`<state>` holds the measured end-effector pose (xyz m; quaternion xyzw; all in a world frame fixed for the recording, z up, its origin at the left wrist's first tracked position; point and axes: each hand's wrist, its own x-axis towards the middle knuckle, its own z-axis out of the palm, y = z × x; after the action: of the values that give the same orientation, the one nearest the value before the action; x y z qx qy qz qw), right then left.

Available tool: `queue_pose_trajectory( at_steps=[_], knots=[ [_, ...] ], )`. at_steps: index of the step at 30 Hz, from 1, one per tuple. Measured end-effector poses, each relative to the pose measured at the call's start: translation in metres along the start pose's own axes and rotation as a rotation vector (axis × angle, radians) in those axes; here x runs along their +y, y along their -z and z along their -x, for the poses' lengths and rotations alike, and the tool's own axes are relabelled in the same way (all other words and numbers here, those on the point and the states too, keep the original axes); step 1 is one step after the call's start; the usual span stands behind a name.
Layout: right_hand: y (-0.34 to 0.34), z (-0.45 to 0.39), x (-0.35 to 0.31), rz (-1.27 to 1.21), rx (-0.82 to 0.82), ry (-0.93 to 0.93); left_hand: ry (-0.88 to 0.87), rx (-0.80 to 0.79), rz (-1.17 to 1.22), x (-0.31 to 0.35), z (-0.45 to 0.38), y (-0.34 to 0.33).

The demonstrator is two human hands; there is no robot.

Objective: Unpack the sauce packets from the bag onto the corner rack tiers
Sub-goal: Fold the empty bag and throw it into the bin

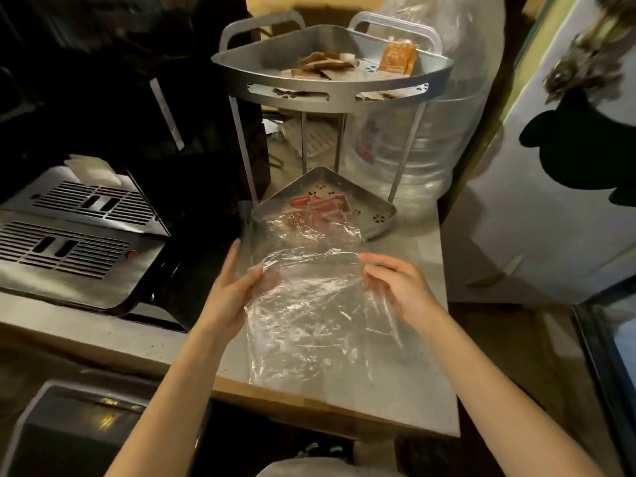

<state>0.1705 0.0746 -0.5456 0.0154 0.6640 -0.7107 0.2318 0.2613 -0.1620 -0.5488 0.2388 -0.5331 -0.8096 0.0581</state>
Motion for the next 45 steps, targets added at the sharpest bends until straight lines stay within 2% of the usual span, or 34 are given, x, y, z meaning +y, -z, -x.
queue_pose_trajectory(
  at_steps=[4,8,13,15,17,19,21,22,24,27,34,37,41,45],
  knots=[
    [0.003,-0.001,-0.004,0.115,-0.065,0.033,-0.050,-0.015,-0.219,0.006,-0.004,0.000],
    [0.000,-0.002,-0.012,0.242,-0.115,0.071,-0.107,0.033,-0.172,0.015,-0.002,-0.002],
    [-0.006,-0.009,-0.011,0.347,-0.009,0.133,-0.193,0.090,-0.375,0.022,0.007,-0.014],
    [-0.007,-0.013,-0.011,0.510,0.057,0.209,-0.199,0.041,-0.556,0.025,0.013,-0.017],
    [-0.008,-0.015,-0.011,0.698,0.098,0.313,-0.229,-0.013,-0.957,0.024,0.017,-0.017],
    [-0.011,-0.015,-0.012,0.909,0.114,0.437,-0.325,0.077,-1.208,0.019,0.020,-0.018],
    [-0.017,-0.013,-0.013,1.125,0.102,0.562,-0.420,0.210,-1.244,0.016,0.024,-0.018],
    [-0.021,-0.010,-0.013,1.219,0.063,0.607,-0.454,0.256,-1.267,0.014,0.026,-0.017],
    [-0.033,-0.001,-0.015,1.349,-0.132,0.646,-0.462,0.286,-1.301,0.011,0.032,-0.013],
    [-0.058,0.011,-0.015,1.442,-0.433,0.579,-0.388,0.279,-1.255,0.012,0.050,-0.011],
    [-0.111,0.032,-0.012,1.480,-0.728,0.628,-0.230,0.270,-1.266,0.024,0.110,0.042],
    [-0.148,0.041,-0.004,1.504,-0.831,0.700,-0.129,0.311,-1.444,0.025,0.139,0.076],
    [-0.208,0.064,0.014,1.500,-0.971,0.751,-0.257,0.241,-1.637,0.022,0.169,0.128],
    [-0.269,0.094,0.038,1.467,-1.088,0.761,-0.135,0.208,-1.545,0.025,0.195,0.183]
  ],
)
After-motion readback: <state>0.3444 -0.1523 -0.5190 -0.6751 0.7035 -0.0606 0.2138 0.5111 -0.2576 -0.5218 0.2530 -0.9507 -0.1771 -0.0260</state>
